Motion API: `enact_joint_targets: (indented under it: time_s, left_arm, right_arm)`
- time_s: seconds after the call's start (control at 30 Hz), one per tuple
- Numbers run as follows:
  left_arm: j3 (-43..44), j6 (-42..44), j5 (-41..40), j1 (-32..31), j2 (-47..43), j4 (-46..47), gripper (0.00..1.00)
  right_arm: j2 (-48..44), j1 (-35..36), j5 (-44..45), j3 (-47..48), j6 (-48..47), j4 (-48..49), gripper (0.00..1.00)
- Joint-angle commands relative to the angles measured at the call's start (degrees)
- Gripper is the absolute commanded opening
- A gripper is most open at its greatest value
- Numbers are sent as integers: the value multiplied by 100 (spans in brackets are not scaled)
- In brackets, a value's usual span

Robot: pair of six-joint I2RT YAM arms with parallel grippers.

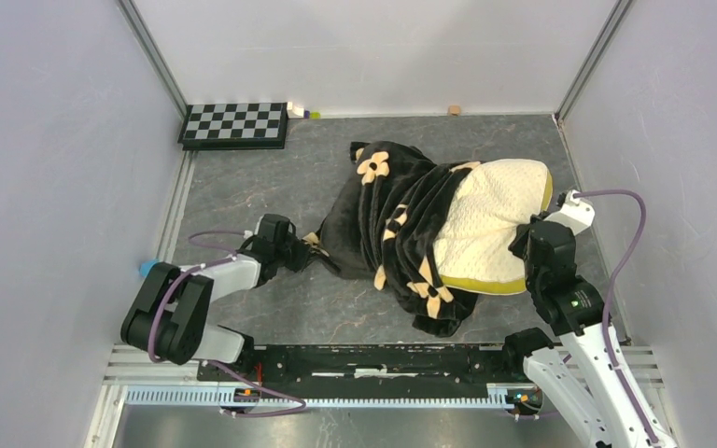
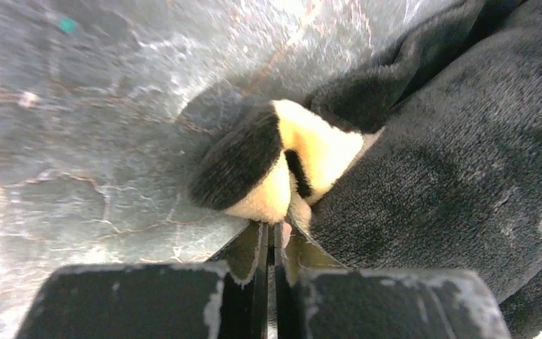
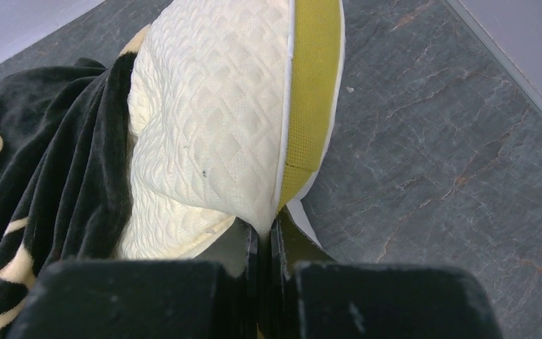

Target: Remove the pillowcase from the pillow

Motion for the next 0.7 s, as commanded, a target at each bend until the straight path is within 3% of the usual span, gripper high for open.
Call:
enact_joint_targets:
  time_s: [0.0, 0.17, 0.3, 0.67]
  left_arm:
    - [2, 359, -955, 253, -624, 211, 2]
    - [363, 404, -1762, 987, -1672, -1317, 2]
    - [248, 104, -2376, 1588, -2631, -1403, 2]
    - [1549, -1, -2748, 3014, -2370, -2023, 2]
  right_arm:
    - [-130, -14, 289, 57, 68, 477, 0]
    - [51, -17, 840, 93, -35, 389, 0]
    - [501, -14, 1164, 175, 36, 377, 0]
    - [1751, -605, 2057, 1347, -174, -9, 0]
